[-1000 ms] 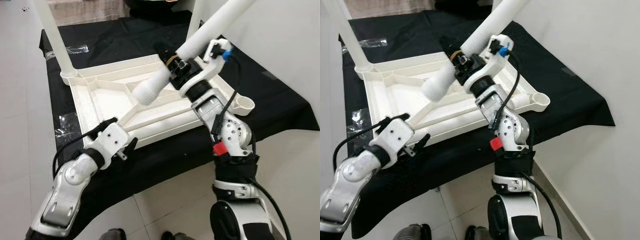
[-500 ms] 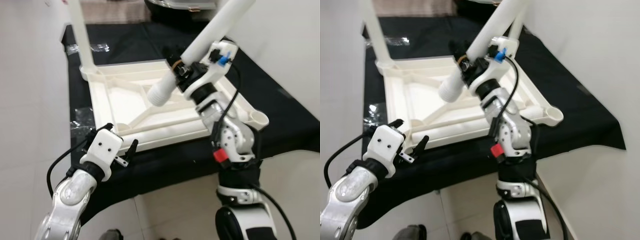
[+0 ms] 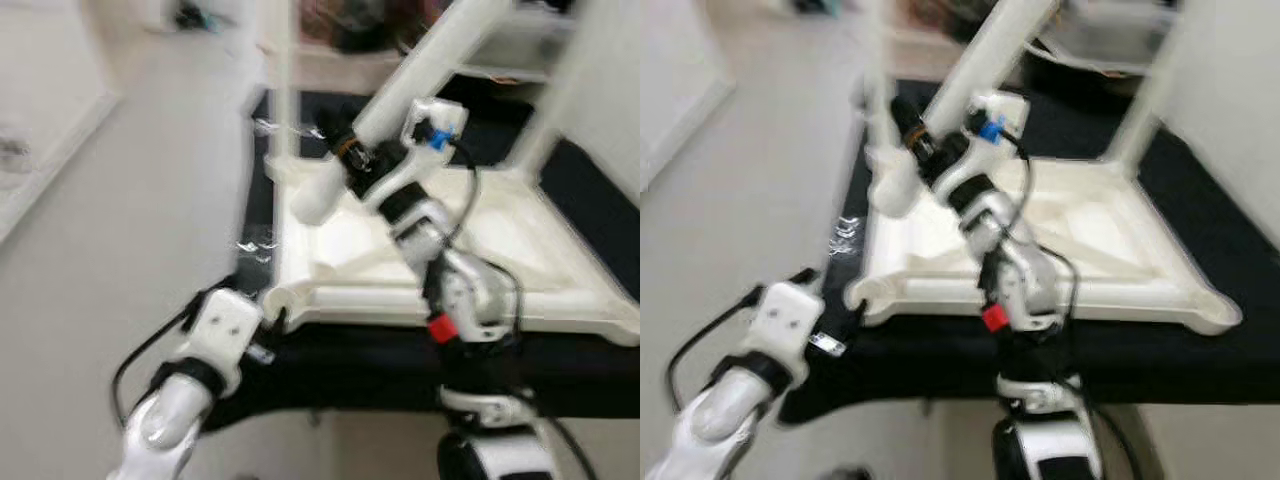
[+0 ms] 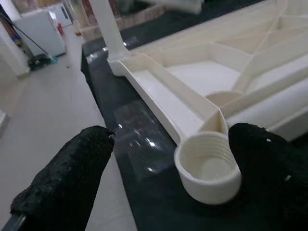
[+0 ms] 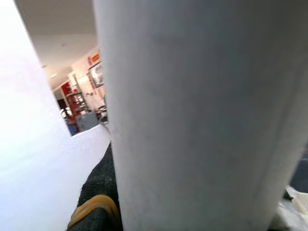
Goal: Building children table
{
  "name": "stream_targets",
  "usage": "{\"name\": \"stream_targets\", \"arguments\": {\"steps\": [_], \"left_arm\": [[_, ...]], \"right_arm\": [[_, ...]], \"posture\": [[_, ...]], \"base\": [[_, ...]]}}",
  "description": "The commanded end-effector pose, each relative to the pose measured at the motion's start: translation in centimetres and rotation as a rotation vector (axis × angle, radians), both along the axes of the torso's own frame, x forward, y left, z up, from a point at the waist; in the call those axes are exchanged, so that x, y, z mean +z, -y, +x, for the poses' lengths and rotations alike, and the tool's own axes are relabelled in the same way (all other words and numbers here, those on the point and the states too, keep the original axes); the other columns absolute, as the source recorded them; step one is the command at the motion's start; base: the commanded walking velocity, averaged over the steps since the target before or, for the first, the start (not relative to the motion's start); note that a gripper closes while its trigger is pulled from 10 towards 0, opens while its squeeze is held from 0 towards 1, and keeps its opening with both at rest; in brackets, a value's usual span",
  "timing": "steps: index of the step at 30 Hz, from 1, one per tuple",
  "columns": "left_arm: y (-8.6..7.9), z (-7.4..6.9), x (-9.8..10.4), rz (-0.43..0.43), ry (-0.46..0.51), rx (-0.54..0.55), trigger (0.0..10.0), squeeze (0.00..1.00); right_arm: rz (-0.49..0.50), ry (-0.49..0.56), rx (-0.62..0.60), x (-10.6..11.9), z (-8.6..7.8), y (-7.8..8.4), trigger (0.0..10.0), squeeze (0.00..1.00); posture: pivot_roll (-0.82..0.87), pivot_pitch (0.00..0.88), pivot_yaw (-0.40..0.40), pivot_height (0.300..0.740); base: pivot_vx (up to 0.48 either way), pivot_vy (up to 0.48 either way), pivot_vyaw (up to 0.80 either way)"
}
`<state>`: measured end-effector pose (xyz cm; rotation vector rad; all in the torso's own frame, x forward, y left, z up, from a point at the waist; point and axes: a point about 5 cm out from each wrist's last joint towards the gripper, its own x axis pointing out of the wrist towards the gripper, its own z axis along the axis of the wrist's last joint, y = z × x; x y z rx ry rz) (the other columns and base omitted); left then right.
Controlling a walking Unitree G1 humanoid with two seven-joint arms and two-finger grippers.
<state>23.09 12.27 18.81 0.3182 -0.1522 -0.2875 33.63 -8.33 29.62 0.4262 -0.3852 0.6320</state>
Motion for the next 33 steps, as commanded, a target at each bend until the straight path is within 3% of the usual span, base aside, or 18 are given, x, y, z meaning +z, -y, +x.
{"name": "stream_targets", "arguments": {"steps": [1, 3, 4, 7, 8, 10, 11, 20, 33], "left_arm": [[-0.7, 0.7, 0.4, 0.047, 0.012, 0.034, 10.0, 0.0], [-1.1, 1.5, 0.9, 0.077, 0.042, 0.037, 10.0, 0.0], [-1.2, 2.0, 1.2, 0.052, 0.047, 0.03, 10.0, 1.0], [-1.2, 2.4, 1.6, 0.041, 0.054, 0.014, 10.0, 1.0], [-1.3, 3.2, 1.8, 0.089, 0.063, 0.02, 10.0, 1.0], [-1.4, 3.5, 1.8, 0.096, 0.058, 0.027, 10.0, 1.0], [-1.0, 3.9, 1.7, 0.109, 0.046, -0.008, 10.0, 0.0], [0.7, 5.3, 1.5, 0.169, 0.034, -0.139, 10.0, 0.0], [2.1, 7.3, 3.0, 0.187, 0.111, -0.178, 10.0, 0.0]], "right_arm": [[0.017, 0.003, 0.016, 0.0, -0.4, 0.0, 10.0, 0.0], [0.019, -0.002, 0.018, -0.1, -0.5, 0.0, 10.0, 0.0], [0.019, -0.003, 0.021, -0.1, -0.5, -0.1, 10.0, 0.0], [0.018, -0.003, 0.025, -0.2, -0.6, -0.2, 10.0, 0.0], [0.016, -0.003, 0.031, -0.2, -0.7, -0.3, 10.0, 0.0], [0.015, -0.003, 0.034, -0.2, -0.7, -0.4, 10.0, 0.0], [0.017, -0.003, 0.038, -0.2, -0.8, -0.5, 10.0, 0.0], [0.031, -0.006, 0.079, -0.2, -1.4, -1.5, 10.0, 0.0], [-0.031, -0.011, 0.107, -1.5, -2.0, -2.5, 10.0, 0.0]], "posture": [[0.09, 0.092, -0.121, 0.74], [0.09, 0.092, -0.12, 0.74], [0.08, 0.094, -0.115, 0.74], [0.08, 0.091, -0.116, 0.74], [0.08, 0.089, -0.109, 0.74], [0.08, 0.089, -0.109, 0.74], [0.07, 0.088, -0.106, 0.74], [0.07, 0.095, -0.104, 0.74], [0.07, 0.106, -0.104, 0.74]], "base": [[0.0, 0.0, 0.0], [0.0, 0.0, 0.0], [0.0, 0.0, 0.0], [0.0, 0.0, 0.0], [0.0, 0.0, 0.0], [0.0, 0.0, 0.0], [0.0, 0.0, 0.0], [0.0, 0.0, 0.0], [0.0, 0.0, 0.0]]}}
